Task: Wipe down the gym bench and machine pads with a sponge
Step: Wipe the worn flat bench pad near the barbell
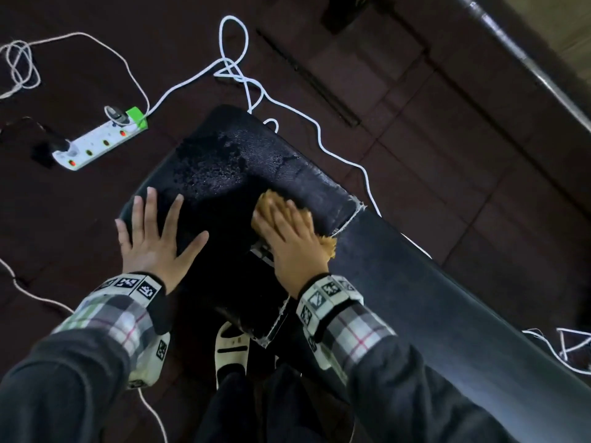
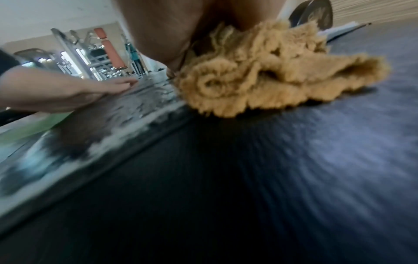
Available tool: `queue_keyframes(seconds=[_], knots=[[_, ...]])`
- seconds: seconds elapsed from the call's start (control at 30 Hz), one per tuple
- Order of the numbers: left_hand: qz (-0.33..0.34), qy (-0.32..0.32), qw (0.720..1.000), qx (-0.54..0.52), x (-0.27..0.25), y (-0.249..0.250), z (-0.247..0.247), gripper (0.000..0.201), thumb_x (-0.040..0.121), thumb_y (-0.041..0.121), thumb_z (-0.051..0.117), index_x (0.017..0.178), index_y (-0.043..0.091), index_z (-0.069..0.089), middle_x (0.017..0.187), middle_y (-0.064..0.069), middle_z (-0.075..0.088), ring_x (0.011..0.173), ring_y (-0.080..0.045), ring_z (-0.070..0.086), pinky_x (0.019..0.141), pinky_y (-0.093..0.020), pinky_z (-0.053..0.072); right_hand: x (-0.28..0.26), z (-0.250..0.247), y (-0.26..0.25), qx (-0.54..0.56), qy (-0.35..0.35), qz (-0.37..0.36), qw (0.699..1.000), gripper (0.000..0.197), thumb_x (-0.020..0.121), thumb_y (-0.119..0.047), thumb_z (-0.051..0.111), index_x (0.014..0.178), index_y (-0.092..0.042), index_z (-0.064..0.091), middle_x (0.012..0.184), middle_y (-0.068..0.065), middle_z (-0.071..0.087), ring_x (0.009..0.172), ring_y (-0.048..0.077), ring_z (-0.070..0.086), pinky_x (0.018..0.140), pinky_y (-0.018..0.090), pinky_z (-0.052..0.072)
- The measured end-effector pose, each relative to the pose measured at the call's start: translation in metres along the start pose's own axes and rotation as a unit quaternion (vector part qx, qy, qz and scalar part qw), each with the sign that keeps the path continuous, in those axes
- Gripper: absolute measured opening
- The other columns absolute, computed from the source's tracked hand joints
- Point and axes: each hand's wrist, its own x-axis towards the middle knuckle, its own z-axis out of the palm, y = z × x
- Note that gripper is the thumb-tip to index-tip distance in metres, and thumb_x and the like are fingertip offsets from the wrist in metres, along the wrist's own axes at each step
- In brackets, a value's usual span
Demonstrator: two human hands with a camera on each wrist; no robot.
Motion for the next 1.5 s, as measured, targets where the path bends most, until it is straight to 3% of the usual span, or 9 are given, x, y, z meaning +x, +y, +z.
queue_keyframes(seconds=[0.23, 0.33, 0.47, 0.6, 0.73, 1.0, 1.23, 1.4, 1.5], knots=[[0.006, 0.037, 0.999, -0.009, 0.000, 0.002, 0.002, 0.082, 0.086, 0.079, 0.023, 0.153, 0.038, 0.001, 0.160, 0.005, -0.022, 0.145, -0.011, -0.023, 0.116, -0.045, -0.015, -0.063, 0.009, 0.023, -0.038, -0.014, 0.004, 0.999, 0.074, 0.076, -0.012, 0.038, 0.147, -0.027, 0.023, 0.153, 0.000, 0.025, 0.140, 0.032, 0.025, 0.112, 0.050, 0.025], [0.032, 0.073, 0.997, -0.011, -0.003, -0.001, 0.007, 0.083, 0.084, 0.079, 0.022, 0.153, 0.036, 0.007, 0.162, 0.001, -0.013, 0.147, -0.015, -0.015, 0.117, -0.049, -0.009, -0.057, 0.007, 0.024, -0.010, 0.015, 0.083, 0.996, 0.072, 0.079, -0.008, 0.043, 0.146, -0.026, 0.026, 0.153, 0.000, 0.027, 0.139, 0.033, 0.025, 0.111, 0.051, 0.028], [0.090, 0.051, 0.994, 0.035, 0.005, -0.009, -0.006, 0.083, 0.087, 0.073, 0.027, 0.154, 0.030, 0.006, 0.162, -0.005, -0.012, 0.148, -0.021, -0.013, 0.117, -0.056, -0.003, -0.025, 0.001, -0.002, 0.016, 0.040, 0.197, 0.979, 0.067, 0.078, -0.017, 0.025, 0.144, -0.023, 0.033, 0.150, 0.004, 0.032, 0.138, 0.035, 0.026, 0.113, 0.049, 0.022], [0.165, 0.025, 0.983, 0.074, 0.030, -0.017, -0.020, 0.091, 0.078, 0.078, 0.010, 0.153, 0.029, -0.004, 0.161, -0.006, -0.016, 0.148, -0.020, -0.012, 0.116, -0.055, -0.002, -0.008, 0.006, -0.042, 0.040, 0.039, 0.210, 0.976, 0.070, 0.072, -0.014, 0.041, 0.141, -0.024, 0.039, 0.147, 0.004, 0.038, 0.135, 0.037, 0.032, 0.107, 0.055, 0.031], [0.211, 0.012, 0.968, 0.133, 0.046, -0.022, -0.027, 0.099, 0.074, 0.081, 0.007, 0.154, 0.024, -0.004, 0.160, -0.007, -0.019, 0.148, -0.019, -0.014, 0.117, -0.050, -0.006, -0.032, 0.021, -0.069, 0.055, 0.030, 0.200, 0.978, 0.083, 0.069, -0.012, 0.064, 0.143, -0.029, 0.031, 0.150, 0.000, 0.033, 0.139, 0.033, 0.028, 0.111, 0.050, 0.024], [0.215, 0.027, 0.970, 0.113, 0.050, -0.023, -0.022, 0.100, 0.074, 0.082, 0.010, 0.155, 0.024, 0.001, 0.161, -0.010, -0.015, 0.148, -0.022, -0.013, 0.117, -0.050, -0.005, -0.056, 0.005, -0.041, 0.129, 0.019, 0.336, 0.933, 0.074, 0.086, -0.009, 0.042, 0.148, -0.033, 0.010, 0.157, -0.009, 0.002, 0.145, 0.026, -0.005, 0.118, 0.044, 0.001], [0.217, 0.039, 0.970, 0.100, 0.049, -0.023, -0.023, 0.102, 0.073, 0.080, 0.015, 0.155, 0.021, 0.009, 0.161, -0.015, -0.008, 0.149, -0.025, -0.008, 0.118, -0.052, -0.003, -0.017, 0.000, -0.063, 0.117, 0.003, 0.285, 0.951, 0.079, 0.083, -0.007, 0.046, 0.148, -0.033, 0.010, 0.158, -0.006, -0.002, 0.143, 0.027, -0.013, 0.116, 0.047, -0.008], [0.223, 0.041, 0.969, 0.094, 0.048, -0.023, -0.024, 0.101, 0.073, 0.080, 0.016, 0.155, 0.021, 0.008, 0.161, -0.013, -0.009, 0.149, -0.024, -0.008, 0.117, -0.051, -0.003, -0.045, 0.025, -0.081, 0.107, 0.030, 0.237, 0.965, 0.071, 0.080, -0.014, 0.046, 0.146, -0.032, 0.025, 0.155, -0.005, 0.020, 0.144, 0.028, 0.012, 0.117, 0.044, 0.010], [0.217, 0.032, 0.971, 0.097, 0.049, -0.022, -0.026, 0.100, 0.073, 0.079, 0.018, 0.155, 0.022, 0.006, 0.161, -0.013, -0.011, 0.148, -0.023, -0.010, 0.117, -0.049, -0.006, -0.075, 0.031, -0.079, 0.094, 0.048, 0.288, 0.952, 0.068, 0.076, -0.017, 0.040, 0.142, -0.031, 0.035, 0.150, -0.004, 0.032, 0.140, 0.028, 0.025, 0.114, 0.044, 0.019]])
